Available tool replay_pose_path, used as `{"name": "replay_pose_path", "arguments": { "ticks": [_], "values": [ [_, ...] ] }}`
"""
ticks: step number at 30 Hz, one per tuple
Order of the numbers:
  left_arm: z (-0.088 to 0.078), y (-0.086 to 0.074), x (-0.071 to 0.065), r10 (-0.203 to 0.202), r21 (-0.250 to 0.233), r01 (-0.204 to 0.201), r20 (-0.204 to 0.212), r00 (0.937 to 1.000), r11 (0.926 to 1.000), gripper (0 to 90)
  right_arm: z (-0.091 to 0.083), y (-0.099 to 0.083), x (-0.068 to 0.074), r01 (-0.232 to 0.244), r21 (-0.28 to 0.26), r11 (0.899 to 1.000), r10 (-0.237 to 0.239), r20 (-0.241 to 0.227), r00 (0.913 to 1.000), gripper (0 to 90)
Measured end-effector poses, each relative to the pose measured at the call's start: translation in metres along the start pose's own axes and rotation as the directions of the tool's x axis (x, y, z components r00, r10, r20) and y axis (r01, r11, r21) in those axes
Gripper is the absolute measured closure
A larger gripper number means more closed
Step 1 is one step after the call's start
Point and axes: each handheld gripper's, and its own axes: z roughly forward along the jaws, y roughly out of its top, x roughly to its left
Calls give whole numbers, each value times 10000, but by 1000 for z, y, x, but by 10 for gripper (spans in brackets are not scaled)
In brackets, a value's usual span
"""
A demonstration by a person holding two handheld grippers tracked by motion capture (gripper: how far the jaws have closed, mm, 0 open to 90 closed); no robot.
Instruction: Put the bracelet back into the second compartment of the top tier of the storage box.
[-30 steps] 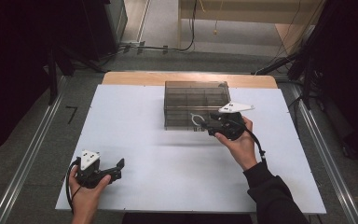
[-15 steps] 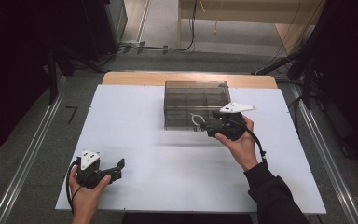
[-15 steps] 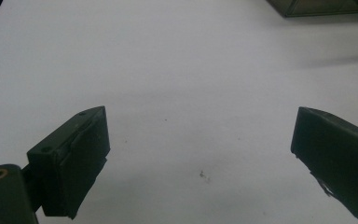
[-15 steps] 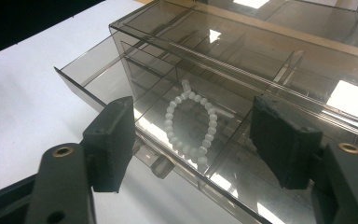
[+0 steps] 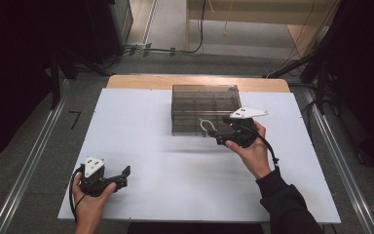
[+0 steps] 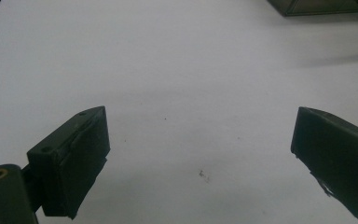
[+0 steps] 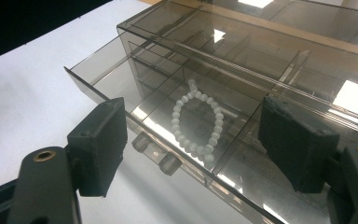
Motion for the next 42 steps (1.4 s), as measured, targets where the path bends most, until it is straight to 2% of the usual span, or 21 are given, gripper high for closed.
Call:
{"name": "replay_pose_path", "arguments": {
  "ticks": [19,31,42],
  "values": [
    [0,0,0,10,1,-10,-8,10000,10000,48,-8,0,2,42,16,10000,-42,38,10000,189],
    [-1,0,0,5,-28,-5,-17,10000,10000,48,-20,-3,4,164,52,9999,-165,107,9998,190],
    [-1,0,0,0,-57,0,2,10000,10000,49,-30,-9,2,41,69,10000,-43,201,9998,192]
  ]
}}
